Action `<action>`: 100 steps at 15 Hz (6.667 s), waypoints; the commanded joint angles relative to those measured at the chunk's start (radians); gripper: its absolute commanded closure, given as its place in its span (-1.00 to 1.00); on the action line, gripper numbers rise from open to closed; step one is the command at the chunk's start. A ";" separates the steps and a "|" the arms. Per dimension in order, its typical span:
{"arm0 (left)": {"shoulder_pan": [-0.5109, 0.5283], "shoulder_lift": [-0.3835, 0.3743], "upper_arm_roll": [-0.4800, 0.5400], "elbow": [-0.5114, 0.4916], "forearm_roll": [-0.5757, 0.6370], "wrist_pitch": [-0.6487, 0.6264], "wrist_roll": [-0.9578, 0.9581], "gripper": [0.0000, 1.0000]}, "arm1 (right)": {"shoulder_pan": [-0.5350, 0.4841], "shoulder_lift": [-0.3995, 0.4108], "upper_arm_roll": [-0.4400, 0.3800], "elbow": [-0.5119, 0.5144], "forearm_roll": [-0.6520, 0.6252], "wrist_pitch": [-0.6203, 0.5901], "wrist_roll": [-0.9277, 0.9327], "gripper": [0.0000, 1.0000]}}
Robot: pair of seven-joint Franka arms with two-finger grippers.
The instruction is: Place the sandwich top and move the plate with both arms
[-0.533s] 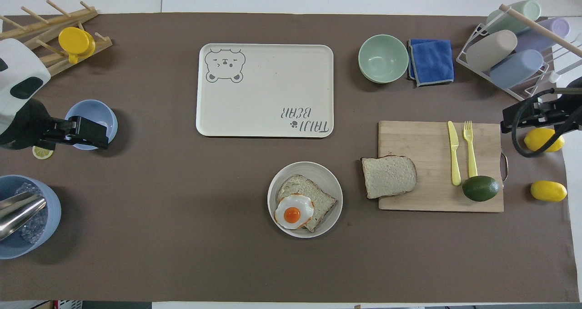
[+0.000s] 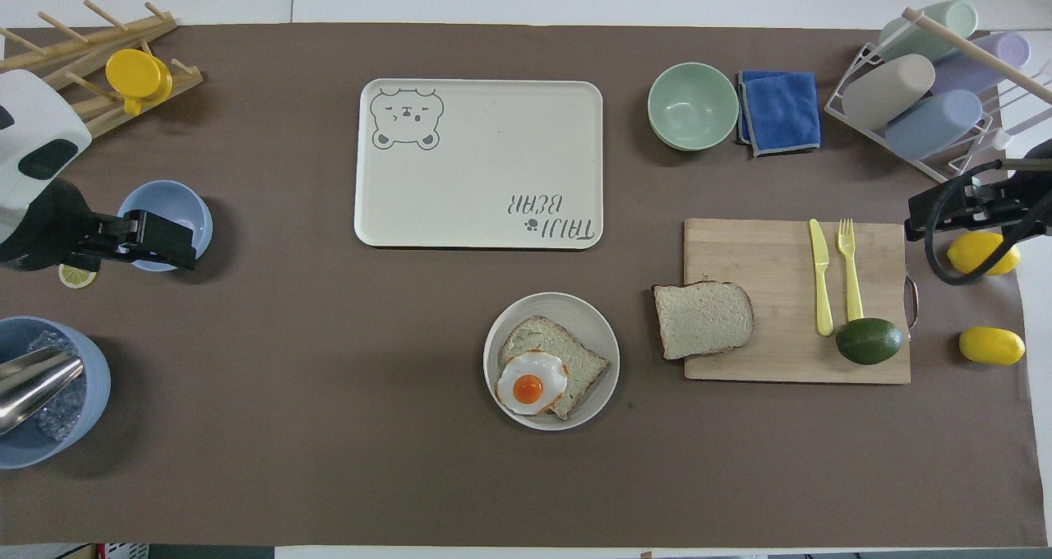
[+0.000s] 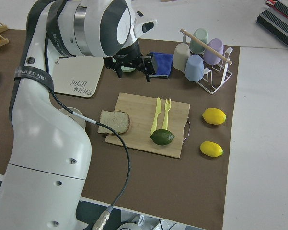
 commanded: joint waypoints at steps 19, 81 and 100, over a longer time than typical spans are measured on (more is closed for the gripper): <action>0.011 -0.029 -0.009 -0.028 0.017 0.010 -0.007 -1.00 | 0.414 0.160 0.022 -0.072 -0.128 0.137 0.358 -1.00; 0.011 -0.029 -0.009 -0.028 0.019 0.010 -0.007 -1.00 | 0.800 0.314 0.022 -0.150 -0.081 0.224 0.720 1.00; 0.011 -0.029 -0.009 -0.028 0.019 0.010 -0.007 -1.00 | 0.593 0.144 0.021 -0.156 0.037 0.298 0.689 -1.00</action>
